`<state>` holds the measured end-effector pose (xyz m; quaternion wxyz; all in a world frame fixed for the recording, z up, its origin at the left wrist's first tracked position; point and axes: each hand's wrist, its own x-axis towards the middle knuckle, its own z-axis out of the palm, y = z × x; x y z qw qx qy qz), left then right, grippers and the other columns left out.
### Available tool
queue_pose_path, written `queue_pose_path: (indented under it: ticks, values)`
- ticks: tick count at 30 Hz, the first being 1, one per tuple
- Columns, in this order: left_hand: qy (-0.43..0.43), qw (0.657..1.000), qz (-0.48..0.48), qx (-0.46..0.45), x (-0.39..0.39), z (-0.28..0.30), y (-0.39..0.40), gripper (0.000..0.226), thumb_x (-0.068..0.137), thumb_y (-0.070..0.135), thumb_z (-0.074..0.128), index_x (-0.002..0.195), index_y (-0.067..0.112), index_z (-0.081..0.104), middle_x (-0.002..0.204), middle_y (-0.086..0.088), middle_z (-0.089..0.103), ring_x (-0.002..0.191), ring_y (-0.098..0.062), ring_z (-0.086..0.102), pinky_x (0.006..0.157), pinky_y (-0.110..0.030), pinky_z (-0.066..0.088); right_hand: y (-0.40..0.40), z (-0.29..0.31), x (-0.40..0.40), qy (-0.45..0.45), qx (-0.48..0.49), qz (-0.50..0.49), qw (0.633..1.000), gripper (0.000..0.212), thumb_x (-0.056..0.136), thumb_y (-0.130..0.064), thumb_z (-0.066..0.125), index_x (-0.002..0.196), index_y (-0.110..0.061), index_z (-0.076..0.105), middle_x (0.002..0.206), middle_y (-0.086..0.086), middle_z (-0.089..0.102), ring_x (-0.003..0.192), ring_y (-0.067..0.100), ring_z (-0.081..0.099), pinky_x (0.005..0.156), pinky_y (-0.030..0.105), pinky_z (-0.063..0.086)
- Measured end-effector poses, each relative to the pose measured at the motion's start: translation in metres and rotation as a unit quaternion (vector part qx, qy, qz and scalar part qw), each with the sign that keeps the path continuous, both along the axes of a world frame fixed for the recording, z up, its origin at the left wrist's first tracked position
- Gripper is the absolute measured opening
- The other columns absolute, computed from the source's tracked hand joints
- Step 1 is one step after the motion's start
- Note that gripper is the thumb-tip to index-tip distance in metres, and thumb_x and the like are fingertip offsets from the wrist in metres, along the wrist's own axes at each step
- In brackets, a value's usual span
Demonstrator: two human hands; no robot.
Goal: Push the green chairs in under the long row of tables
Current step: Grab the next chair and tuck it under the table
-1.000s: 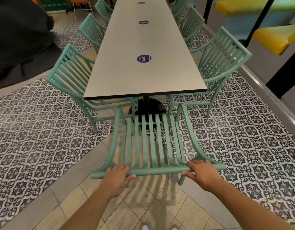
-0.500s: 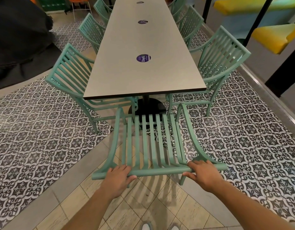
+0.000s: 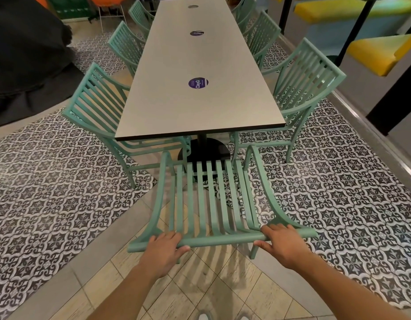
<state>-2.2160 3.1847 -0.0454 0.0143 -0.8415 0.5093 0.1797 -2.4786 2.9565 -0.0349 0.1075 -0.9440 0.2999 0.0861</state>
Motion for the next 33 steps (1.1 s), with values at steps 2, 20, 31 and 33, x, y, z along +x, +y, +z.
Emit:
queue_pose_path:
  ticks: [2,20,31,33]
  values:
    - [0.003,1.0,0.001,0.0,0.0009,0.0001,0.0002,0.096,0.063,0.078,-0.017,0.119,0.032,0.046,0.117,0.012,0.052,0.11,-0.013,0.048,0.089,-0.033,0.03,-0.0001,0.0001,0.0,0.003,0.002,-0.001,1.0,0.116,0.052,-0.081,-0.035,0.117,-0.034,0.047,0.113,-0.012,0.058,0.108,0.013,0.052,0.091,0.031,0.033]
    - [0.02,1.0,-0.003,0.011,0.0001,0.0046,0.0,0.094,0.063,0.078,-0.014,0.118,0.032,0.047,0.117,0.012,0.053,0.112,-0.013,0.048,0.093,-0.033,0.033,0.0007,-0.0032,-0.0025,0.005,-0.001,-0.01,1.0,0.099,0.065,-0.081,-0.02,0.121,-0.036,0.047,0.116,-0.013,0.057,0.108,0.012,0.05,0.091,0.03,0.033]
    - [0.017,1.0,-0.008,0.016,0.0044,0.0048,0.0025,0.096,0.062,0.078,-0.015,0.122,0.034,0.046,0.117,0.013,0.053,0.112,-0.011,0.049,0.089,-0.031,0.033,0.0051,-0.0027,-0.0009,0.023,-0.004,-0.009,1.0,0.092,0.069,-0.077,-0.014,0.124,-0.034,0.046,0.119,-0.012,0.055,0.111,0.013,0.048,0.093,0.031,0.031]
    - [0.016,1.0,-0.01,0.017,0.0047,0.0053,0.0052,0.096,0.062,0.078,-0.015,0.121,0.034,0.046,0.115,0.014,0.053,0.112,-0.011,0.049,0.089,-0.031,0.033,0.0069,-0.0029,-0.0014,0.024,-0.004,-0.011,1.0,0.095,0.068,-0.078,-0.016,0.125,-0.034,0.046,0.12,-0.011,0.055,0.112,0.014,0.048,0.094,0.031,0.031]
